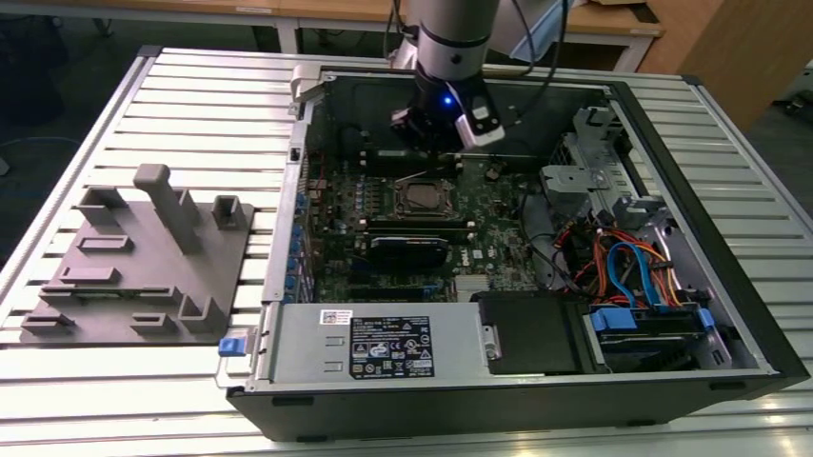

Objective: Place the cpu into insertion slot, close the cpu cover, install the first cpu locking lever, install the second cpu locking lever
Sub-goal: 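Install the first cpu locking lever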

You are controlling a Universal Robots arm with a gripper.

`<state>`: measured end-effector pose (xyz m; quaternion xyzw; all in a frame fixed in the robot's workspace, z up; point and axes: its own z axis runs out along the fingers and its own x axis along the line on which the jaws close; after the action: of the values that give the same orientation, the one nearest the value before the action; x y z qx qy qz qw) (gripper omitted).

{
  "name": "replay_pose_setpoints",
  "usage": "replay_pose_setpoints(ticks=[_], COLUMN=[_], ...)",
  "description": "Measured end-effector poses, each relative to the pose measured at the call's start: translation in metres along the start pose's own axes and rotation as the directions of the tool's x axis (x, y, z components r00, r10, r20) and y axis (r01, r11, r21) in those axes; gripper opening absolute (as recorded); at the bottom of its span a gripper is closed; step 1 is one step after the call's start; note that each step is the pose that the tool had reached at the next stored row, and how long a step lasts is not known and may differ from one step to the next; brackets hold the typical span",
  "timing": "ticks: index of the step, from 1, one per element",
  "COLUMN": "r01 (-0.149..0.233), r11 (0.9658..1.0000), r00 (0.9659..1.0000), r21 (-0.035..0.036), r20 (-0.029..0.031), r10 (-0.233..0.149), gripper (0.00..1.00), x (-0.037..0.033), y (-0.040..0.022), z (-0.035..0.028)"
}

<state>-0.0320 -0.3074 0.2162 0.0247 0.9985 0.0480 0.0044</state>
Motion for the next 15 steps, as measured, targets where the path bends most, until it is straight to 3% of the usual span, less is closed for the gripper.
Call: replay_pose_setpoints(ticks=[15], r01=[-0.003], r11=[1.0], r00=[1.0], r21=[-0.0001], r20=[0.0003], r10=[0.003], gripper=[0.1], x=[-0.0045], y=[-0.0005], z=[0.0081])
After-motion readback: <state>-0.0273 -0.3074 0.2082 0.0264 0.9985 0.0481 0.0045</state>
